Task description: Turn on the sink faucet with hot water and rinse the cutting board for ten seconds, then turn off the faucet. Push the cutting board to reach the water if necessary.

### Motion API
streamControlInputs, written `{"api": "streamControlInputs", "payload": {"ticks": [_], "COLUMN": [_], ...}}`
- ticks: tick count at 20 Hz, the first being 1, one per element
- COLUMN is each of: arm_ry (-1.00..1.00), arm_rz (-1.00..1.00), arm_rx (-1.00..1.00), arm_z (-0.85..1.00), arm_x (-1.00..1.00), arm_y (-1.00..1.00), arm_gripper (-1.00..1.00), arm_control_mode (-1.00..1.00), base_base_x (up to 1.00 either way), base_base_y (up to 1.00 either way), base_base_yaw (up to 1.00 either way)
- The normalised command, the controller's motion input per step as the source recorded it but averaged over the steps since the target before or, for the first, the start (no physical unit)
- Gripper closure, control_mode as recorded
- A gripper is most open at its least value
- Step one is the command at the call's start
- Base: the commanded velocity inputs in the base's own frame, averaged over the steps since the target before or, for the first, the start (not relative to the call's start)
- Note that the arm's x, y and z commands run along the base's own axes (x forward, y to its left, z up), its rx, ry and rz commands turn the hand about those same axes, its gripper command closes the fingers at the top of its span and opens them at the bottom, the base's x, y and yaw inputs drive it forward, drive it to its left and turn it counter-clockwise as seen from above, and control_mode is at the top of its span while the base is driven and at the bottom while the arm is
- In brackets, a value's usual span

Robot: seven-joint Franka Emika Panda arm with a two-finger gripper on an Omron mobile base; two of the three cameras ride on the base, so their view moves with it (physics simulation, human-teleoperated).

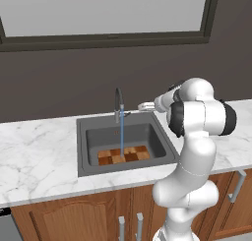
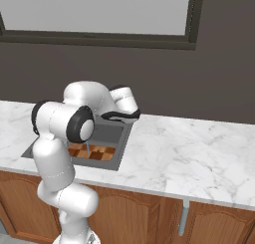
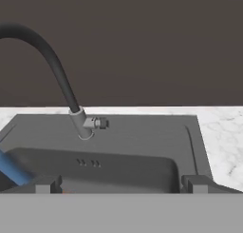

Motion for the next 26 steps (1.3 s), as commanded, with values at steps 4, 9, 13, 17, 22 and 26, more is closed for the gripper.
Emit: {"api": "streamControlInputs", "payload": {"ticks": [4,9,13,17,22,26], "arm_ry": [0.0,0.0,0.0,0.0,0.0,0.0], "arm_rz": [0.0,0.0,0.0,0.0,0.0,0.0], "arm_rx": [0.0,0.0,0.0,0.0,0.0,0.0], "arm_z": [-0.11,-0.08,-0.1,-0.08,-0.08,-0.09], "arm_x": [0.21,0.23,0.26,0.23,0.22,0.21], "arm_y": [0.0,0.0,0.0,0.03,0.05,0.07], "arm_gripper": [-1.0,-1.0,-1.0,-1.0,-1.0,-1.0], "arm_control_mode": [-1.0,-1.0,-1.0,-1.0,-1.0,-1.0], "base_base_x": [0.0,0.0,0.0,0.0,0.0,0.0], "base_base_y": [0.0,0.0,0.0,0.0,0.0,0.0], "base_base_yaw": [0.0,0.0,0.0,0.0,0.0,0.0]}}
